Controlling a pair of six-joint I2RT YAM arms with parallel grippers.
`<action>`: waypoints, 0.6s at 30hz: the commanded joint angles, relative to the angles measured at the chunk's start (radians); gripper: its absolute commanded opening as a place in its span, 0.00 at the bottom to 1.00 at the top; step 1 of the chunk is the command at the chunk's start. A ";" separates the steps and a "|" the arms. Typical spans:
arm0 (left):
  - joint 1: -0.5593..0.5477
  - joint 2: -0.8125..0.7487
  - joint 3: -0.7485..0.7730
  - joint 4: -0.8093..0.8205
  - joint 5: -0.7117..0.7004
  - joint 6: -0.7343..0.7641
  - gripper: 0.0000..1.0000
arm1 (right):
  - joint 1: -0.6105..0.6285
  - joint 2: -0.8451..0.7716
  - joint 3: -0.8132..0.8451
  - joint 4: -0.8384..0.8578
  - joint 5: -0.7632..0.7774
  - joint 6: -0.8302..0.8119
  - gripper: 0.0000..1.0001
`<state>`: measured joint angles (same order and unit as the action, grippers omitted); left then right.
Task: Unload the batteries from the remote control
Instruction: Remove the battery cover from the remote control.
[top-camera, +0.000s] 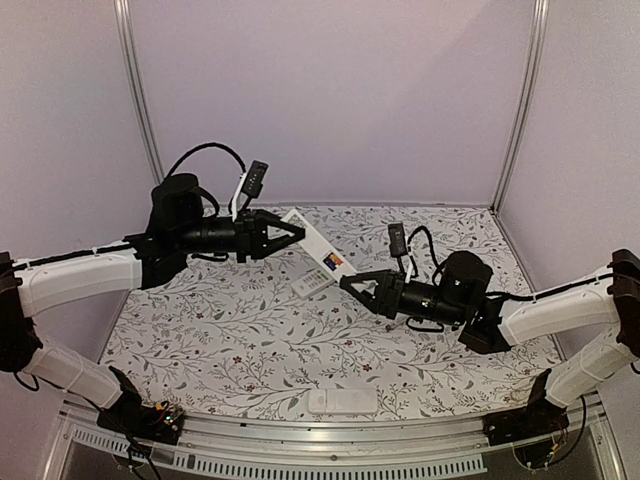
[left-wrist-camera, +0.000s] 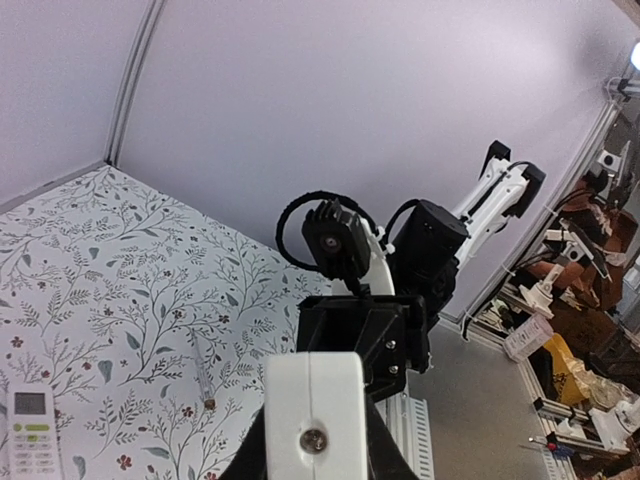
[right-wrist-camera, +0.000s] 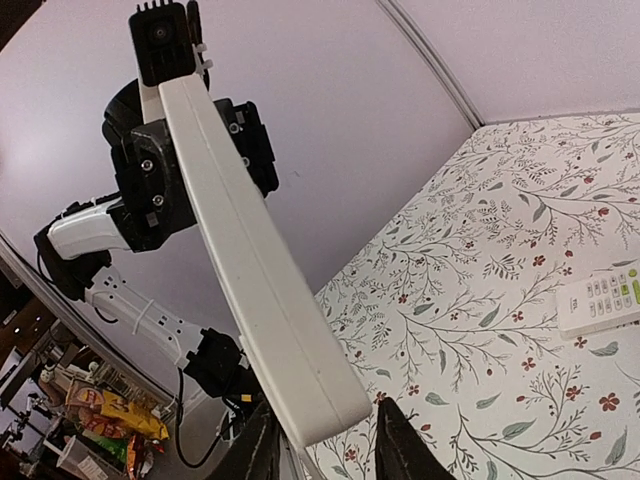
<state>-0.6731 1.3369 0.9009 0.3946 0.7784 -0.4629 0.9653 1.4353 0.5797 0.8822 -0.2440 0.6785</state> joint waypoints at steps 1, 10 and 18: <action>0.009 -0.033 0.027 -0.004 -0.008 0.014 0.00 | -0.005 -0.022 -0.021 -0.014 0.019 0.007 0.31; 0.020 -0.038 0.030 -0.021 -0.040 0.019 0.00 | -0.007 -0.027 -0.028 -0.014 0.022 0.011 0.21; 0.031 -0.036 0.038 -0.053 -0.076 0.031 0.00 | -0.005 -0.030 -0.032 -0.014 0.018 0.012 0.13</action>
<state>-0.6559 1.3220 0.9127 0.3546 0.7208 -0.4473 0.9653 1.4277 0.5667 0.8795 -0.2375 0.6918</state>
